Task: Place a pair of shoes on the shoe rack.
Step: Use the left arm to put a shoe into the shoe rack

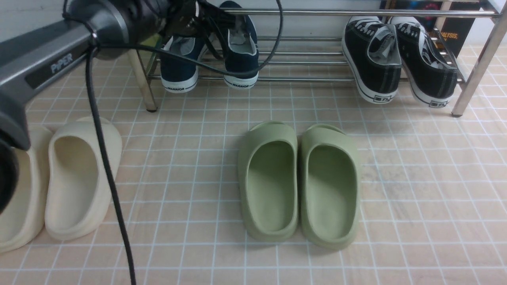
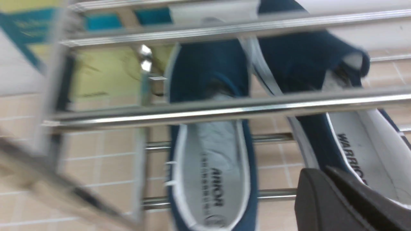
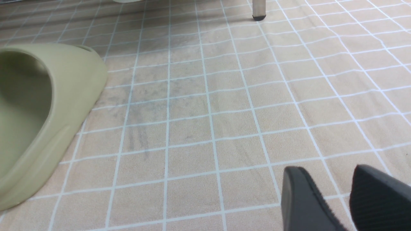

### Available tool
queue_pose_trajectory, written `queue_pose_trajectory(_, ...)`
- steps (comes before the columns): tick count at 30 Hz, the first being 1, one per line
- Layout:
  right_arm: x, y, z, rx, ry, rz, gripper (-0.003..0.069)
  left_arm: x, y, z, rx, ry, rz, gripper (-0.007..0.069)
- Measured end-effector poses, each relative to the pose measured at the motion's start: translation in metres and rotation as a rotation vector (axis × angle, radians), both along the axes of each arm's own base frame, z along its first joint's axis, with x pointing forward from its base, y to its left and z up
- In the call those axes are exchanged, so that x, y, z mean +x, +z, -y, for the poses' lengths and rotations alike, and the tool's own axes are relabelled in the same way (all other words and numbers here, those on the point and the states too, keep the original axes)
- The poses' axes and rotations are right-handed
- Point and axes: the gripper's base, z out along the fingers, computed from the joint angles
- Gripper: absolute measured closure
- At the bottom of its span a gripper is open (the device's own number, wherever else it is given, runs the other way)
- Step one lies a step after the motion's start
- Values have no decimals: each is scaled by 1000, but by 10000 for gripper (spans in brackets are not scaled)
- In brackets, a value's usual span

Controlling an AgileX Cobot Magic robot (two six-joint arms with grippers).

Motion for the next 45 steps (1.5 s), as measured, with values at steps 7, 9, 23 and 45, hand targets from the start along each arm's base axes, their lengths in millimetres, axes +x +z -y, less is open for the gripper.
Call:
queue_pose_trajectory(7,0,0,0,0,0,0,419,-7,13,-46,12,170,-96,585)
queue_pose_trajectory(9,0,0,0,0,0,0,419,-3,3,-65,0,223,-169,585)
queue_pose_trajectory(23,0,0,0,0,0,0,419,43,-97,-73,-80,252,-322,583)
queue_pose_trajectory(45,0,0,0,0,0,0,419,29,-83,-26,-39,115,-286,580)
